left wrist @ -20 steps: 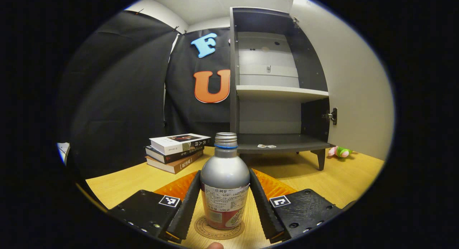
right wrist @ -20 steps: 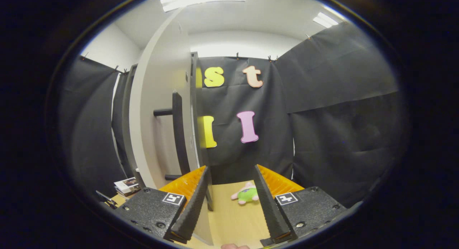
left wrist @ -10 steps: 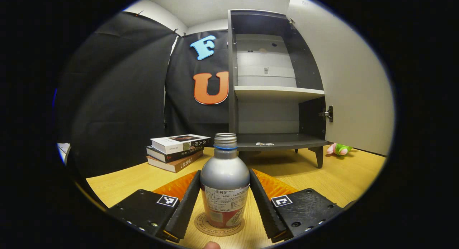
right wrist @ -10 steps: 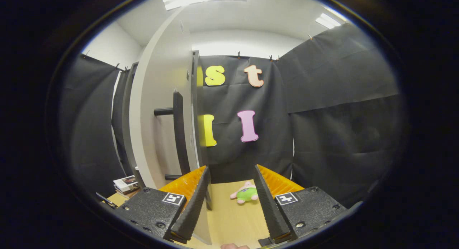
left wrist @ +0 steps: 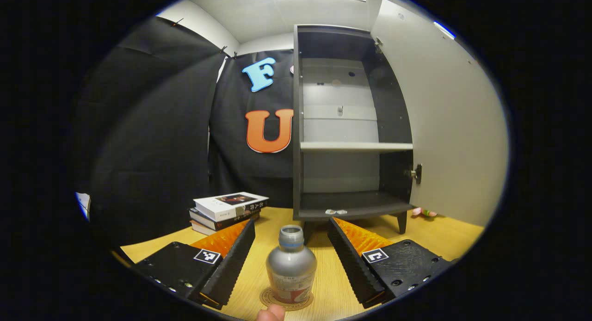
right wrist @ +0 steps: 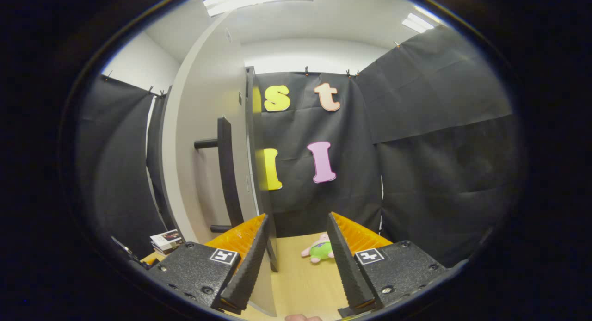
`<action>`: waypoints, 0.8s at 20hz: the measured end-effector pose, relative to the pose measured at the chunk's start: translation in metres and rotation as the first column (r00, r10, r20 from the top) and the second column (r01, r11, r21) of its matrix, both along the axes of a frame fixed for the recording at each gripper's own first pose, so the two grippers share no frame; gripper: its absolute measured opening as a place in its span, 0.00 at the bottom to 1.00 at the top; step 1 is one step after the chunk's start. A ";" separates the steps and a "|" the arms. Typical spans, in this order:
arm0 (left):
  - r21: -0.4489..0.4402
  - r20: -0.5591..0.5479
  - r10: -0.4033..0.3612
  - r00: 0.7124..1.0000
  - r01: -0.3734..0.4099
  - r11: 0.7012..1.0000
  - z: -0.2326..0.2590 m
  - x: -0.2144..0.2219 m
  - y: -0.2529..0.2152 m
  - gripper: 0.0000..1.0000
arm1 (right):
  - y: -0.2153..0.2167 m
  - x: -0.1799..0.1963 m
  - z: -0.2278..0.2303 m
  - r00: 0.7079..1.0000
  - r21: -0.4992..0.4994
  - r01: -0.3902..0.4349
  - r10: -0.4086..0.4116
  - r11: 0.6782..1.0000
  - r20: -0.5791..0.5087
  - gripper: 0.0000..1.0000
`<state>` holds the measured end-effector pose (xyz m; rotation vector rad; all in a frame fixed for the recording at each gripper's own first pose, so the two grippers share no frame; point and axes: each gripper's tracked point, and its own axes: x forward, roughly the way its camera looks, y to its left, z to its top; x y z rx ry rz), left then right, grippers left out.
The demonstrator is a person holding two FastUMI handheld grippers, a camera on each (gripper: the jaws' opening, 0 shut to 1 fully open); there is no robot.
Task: Open the cabinet door with the right hand, grasp the bottle in the cabinet with the left hand and place it on the coaster, then close the cabinet door with the right hand.
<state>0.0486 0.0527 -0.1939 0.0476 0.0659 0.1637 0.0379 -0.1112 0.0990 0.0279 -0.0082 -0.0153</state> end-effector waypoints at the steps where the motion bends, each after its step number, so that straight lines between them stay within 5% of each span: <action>1: -0.011 -0.005 -0.007 1.000 0.007 1.000 0.018 0.000 0.000 0.95 | -0.001 0.002 0.000 1.000 -0.013 0.002 -0.002 1.000 0.000 0.78; 8: -0.058 -0.007 -0.013 1.000 0.013 0.998 0.142 -0.004 0.016 0.94 | -0.002 0.004 0.001 1.000 -0.087 0.007 -0.007 0.996 -0.001 0.78; 16: -0.029 0.020 -0.045 0.999 0.046 0.999 0.181 -0.022 0.008 0.93 | 0.021 0.006 -0.002 0.997 -0.037 -0.082 0.082 0.996 -0.007 0.75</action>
